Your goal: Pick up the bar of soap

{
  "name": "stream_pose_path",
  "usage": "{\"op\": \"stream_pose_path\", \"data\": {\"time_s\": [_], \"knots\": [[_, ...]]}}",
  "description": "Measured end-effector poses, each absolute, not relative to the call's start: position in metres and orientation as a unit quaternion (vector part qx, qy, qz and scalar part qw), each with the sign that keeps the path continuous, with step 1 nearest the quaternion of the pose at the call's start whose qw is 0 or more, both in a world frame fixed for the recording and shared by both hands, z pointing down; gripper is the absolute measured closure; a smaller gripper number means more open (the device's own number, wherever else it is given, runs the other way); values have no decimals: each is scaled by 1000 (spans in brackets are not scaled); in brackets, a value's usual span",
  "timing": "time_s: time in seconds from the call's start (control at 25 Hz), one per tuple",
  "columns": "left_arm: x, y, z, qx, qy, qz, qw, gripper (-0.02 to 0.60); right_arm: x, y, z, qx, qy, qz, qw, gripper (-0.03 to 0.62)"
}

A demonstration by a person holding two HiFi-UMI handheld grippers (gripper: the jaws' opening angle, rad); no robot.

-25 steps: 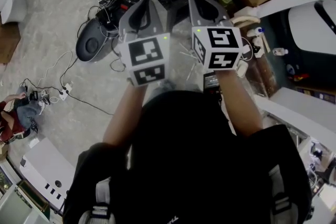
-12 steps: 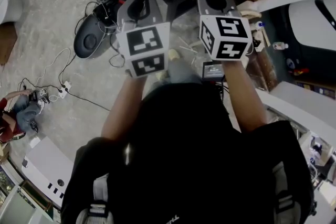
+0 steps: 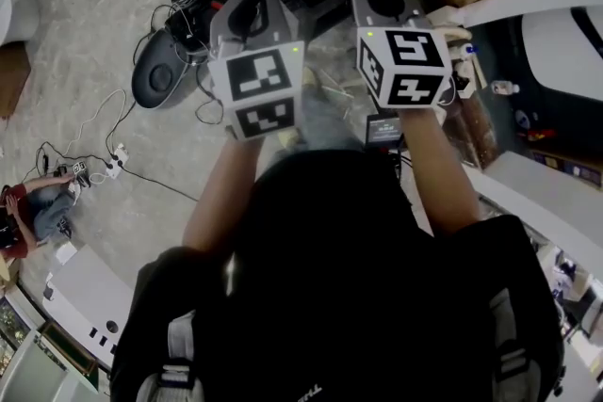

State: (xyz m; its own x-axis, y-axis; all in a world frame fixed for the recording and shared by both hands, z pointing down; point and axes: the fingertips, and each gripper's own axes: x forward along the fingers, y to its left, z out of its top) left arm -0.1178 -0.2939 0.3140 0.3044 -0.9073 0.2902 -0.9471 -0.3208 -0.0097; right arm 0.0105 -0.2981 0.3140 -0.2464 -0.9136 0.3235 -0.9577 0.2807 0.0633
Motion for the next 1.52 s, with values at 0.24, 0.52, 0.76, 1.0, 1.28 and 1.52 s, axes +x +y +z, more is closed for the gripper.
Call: {"op": "stream_pose_path", "data": {"time_s": [0.24,0.52,0.76,1.0,1.28,1.52], "knots": [[-91,-359,321,798,-581,136,85,586,36,-366,325,584,-792,79,159,580],[-71,-434,326,789,-590,147,89,586,62,-442,333,570,-800,82,170,579],[-56,-476,336,783,-594,157,95,586,82,-485,353,546,-807,88,206,579],[-51,-503,351,776,-598,170,106,586,92,-512,384,504,-817,96,264,578],[-49,-530,365,770,-600,181,118,586,98,-533,415,446,-825,108,331,537],[-45,-541,373,769,-597,189,125,586,99,-527,442,368,-833,106,400,442]]}}
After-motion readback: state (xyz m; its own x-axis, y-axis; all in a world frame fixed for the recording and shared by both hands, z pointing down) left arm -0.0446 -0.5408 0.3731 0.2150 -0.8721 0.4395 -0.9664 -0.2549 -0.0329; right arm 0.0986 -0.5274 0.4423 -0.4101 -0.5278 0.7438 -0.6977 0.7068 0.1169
